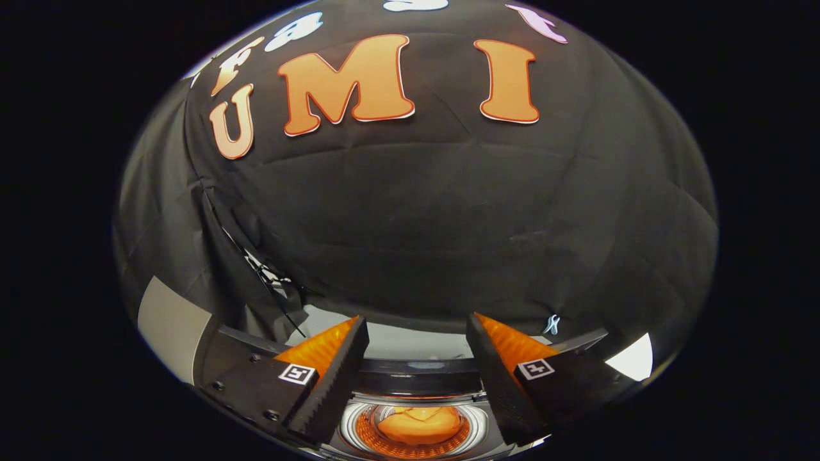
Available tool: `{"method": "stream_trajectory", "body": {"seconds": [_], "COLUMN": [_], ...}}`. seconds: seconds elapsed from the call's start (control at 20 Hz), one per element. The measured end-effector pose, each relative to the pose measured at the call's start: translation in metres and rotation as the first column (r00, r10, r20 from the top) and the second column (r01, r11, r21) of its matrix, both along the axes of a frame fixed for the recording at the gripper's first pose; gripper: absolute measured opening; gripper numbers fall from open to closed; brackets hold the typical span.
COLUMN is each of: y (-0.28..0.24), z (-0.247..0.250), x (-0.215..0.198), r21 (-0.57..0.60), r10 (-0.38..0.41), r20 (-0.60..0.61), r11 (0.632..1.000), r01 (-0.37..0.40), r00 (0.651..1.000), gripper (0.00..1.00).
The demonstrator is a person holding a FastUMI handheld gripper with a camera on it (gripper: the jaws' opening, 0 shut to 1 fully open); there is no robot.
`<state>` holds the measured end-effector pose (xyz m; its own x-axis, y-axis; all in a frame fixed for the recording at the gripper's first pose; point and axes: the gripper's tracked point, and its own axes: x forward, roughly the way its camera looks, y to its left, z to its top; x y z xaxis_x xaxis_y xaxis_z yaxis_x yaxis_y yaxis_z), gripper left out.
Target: Put the clothes into the washing machine and then close the washing machine lid.
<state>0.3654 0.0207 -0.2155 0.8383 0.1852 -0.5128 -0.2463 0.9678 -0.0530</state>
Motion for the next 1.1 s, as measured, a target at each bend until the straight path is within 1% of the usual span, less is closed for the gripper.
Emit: {"method": "stream_trajectory", "body": {"seconds": [0.1,0.25,0.6,0.9,1.0,1.1], "y": [-0.002,-0.005,-0.016,-0.029,-0.039,-0.051], "z": [0.000,-0.001,-0.011,-0.028,-0.038,-0.061], "x": [-0.007,-0.023,-0.076,-0.114,-0.126,-0.145], "r21": [0.000,0.004,0.017,0.022,0.023,0.030], "r10": [0.002,0.017,0.039,0.044,0.028,0.011], "r20": [-0.007,0.014,0.020,-0.016,-0.026,-0.085], "r11": [1.000,1.000,0.999,0.999,0.999,1.000], "r01": [-0.002,-0.017,-0.040,-0.044,-0.027,-0.009], "r00": [1.000,1.000,0.999,0.999,0.999,0.996], "gripper": [0.99,1.00,1.00,1.00,1.00,0.99]}}
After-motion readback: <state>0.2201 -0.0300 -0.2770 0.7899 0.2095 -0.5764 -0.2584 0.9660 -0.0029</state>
